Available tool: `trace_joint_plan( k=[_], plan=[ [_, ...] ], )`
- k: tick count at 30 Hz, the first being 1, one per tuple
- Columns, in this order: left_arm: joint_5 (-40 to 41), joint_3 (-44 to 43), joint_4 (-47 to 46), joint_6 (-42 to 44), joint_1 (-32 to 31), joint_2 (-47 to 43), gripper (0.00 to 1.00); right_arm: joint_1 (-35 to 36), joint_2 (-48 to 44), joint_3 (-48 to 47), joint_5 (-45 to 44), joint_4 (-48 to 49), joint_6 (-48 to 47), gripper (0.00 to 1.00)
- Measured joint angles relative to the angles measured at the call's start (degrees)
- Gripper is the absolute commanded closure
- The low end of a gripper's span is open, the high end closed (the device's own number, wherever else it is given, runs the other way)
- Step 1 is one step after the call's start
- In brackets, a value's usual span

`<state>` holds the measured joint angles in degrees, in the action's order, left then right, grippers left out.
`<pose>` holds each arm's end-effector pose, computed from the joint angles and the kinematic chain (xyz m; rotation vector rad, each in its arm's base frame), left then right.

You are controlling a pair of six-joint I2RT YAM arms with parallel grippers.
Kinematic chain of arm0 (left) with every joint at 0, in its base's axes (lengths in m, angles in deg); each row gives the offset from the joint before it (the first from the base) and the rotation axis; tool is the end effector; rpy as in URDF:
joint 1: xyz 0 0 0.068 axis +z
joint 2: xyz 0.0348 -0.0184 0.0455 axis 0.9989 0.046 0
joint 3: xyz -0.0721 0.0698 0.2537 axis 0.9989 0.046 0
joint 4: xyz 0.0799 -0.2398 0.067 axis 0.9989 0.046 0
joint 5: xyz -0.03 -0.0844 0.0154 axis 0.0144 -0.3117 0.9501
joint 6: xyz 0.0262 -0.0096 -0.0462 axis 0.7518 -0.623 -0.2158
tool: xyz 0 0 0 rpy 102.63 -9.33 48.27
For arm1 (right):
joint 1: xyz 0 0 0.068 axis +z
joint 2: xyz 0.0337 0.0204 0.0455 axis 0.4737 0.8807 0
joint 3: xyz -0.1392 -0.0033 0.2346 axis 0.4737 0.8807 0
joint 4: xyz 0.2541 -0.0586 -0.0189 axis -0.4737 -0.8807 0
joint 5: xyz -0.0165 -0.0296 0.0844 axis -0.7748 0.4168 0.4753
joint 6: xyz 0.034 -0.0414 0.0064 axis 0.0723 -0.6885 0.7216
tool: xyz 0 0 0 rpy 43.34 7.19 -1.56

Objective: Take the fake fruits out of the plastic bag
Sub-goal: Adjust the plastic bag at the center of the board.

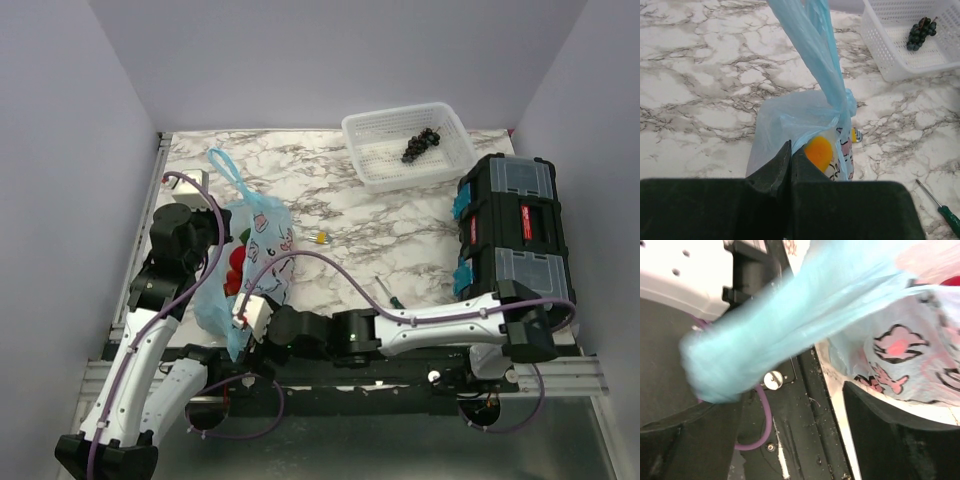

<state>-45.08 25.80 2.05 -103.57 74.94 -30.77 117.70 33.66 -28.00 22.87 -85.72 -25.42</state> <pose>0.1659 -0.0358 0.3531 -0.0942 1.8486 -0.3449 0.0114 0.3921 0.2782 -1.3266 1.7318 0.7936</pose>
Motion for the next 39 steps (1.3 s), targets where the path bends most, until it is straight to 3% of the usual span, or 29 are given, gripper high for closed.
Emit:
trace_joint_plan(
  k=[3, 10, 15, 21, 27, 29, 33, 36, 39],
  plan=[
    [-1.3, 0.8, -0.8, 0.0, 0.0, 0.1, 1.00, 0.0, -4.5, 1.4, -1.2, 0.5, 0.3, 0.00],
    [-2.4, 0.9, -1.8, 0.2, 0.0, 0.0, 1.00, -1.9, -14.4, 5.5, -3.4, 3.1, 1.3, 0.00],
    [-3.3, 0.9, -2.1, 0.3, 0.0, -0.5, 1.00, -9.7, -16.1, 6.2, -4.5, 6.8, 7.2, 0.00],
    [-4.2, 1.0, -2.6, 0.3, 0.0, -1.7, 1.00, -22.0, -8.8, -2.8, -6.0, 3.3, 21.7, 0.00],
    [-5.1, 2.0, -3.2, 0.2, 0.0, -2.6, 1.00, -23.1, 3.0, -18.1, -7.8, -4.5, 28.7, 0.00],
    [-5.1, 2.1, -3.4, 0.2, 0.0, -2.6, 1.00, -22.9, 6.1, -21.2, -9.6, -7.3, 29.8, 0.05],
    [-5.3, 2.3, -3.7, 0.2, 0.1, -2.7, 1.00, -22.5, 10.0, -22.3, -15.0, -12.6, 31.6, 0.30],
    [-5.3, 2.3, -3.7, 0.2, 0.2, -2.7, 1.00, -22.4, 10.5, -19.5, -18.2, -15.3, 32.0, 0.49],
    [-4.0, 2.3, -3.5, 0.1, 0.2, -2.7, 1.00, -22.4, 8.9, -13.6, -20.5, -15.4, 31.9, 0.59]
  ],
)
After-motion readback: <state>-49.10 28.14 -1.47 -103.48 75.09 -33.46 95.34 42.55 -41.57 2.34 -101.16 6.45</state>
